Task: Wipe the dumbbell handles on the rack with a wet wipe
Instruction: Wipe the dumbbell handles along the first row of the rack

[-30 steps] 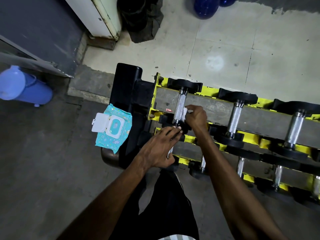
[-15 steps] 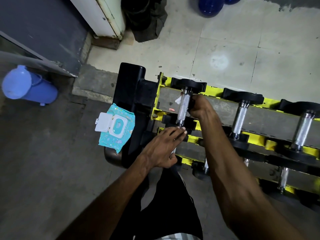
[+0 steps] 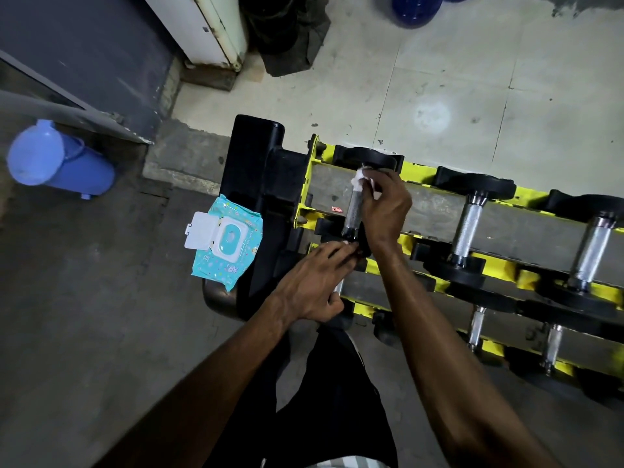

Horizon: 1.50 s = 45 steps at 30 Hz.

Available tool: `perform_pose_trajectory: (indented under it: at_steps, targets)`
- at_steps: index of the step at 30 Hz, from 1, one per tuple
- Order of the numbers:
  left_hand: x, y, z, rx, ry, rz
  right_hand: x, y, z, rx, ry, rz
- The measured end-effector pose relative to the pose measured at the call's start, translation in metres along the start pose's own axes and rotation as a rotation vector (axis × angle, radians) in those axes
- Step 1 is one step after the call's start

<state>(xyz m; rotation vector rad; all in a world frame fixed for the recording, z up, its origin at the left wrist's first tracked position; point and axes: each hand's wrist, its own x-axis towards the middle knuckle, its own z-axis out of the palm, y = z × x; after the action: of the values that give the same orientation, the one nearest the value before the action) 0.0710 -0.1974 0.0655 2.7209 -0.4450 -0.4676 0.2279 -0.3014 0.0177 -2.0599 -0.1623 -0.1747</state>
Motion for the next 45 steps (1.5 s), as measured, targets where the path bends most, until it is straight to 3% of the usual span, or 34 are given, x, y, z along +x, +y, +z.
perform_pose_trajectory:
  at_steps: [5, 9, 13, 23, 27, 31, 35, 38, 42, 45]
  targets:
    - [-0.003, -0.003, 0.001, 0.037, -0.040, -0.003, 0.018, 0.008, -0.018, -0.570, -0.256, -0.469]
    - [-0.004, -0.001, 0.004, 0.045, -0.048, -0.005, 0.042, 0.008, -0.026, -0.723, -0.489, -0.753]
    - [-0.008, -0.002, 0.006, 0.070, -0.042, 0.007, 0.051, -0.013, -0.023, -0.879, -0.670, -0.860]
    - [-0.006, 0.002, 0.005, 0.096, -0.077, -0.012, 0.030, -0.030, -0.016, -0.777, -0.884, -0.633]
    - [-0.005, -0.001, 0.003, 0.079, -0.069, 0.012, 0.006, -0.012, -0.017, -0.577, -0.980, -0.518]
    - [-0.008, 0.000, 0.002, 0.119, -0.050, 0.005, -0.005, 0.009, -0.037, -0.198, -0.799, -0.227]
    - [-0.009, 0.001, 0.001, 0.133, -0.049, -0.005, -0.031, 0.024, -0.042, 0.109, -0.558, 0.267]
    - [-0.009, 0.000, 0.001, 0.123, -0.062, -0.004, -0.041, 0.027, -0.036, 0.223, -0.437, 0.515]
    - [-0.008, -0.002, 0.001, 0.113, -0.076, -0.001, -0.043, 0.028, -0.029, 0.196, -0.363, 0.659]
    - [-0.008, -0.001, 0.001, 0.131, -0.080, -0.001, -0.041, 0.031, -0.024, 0.051, -0.386, 0.613]
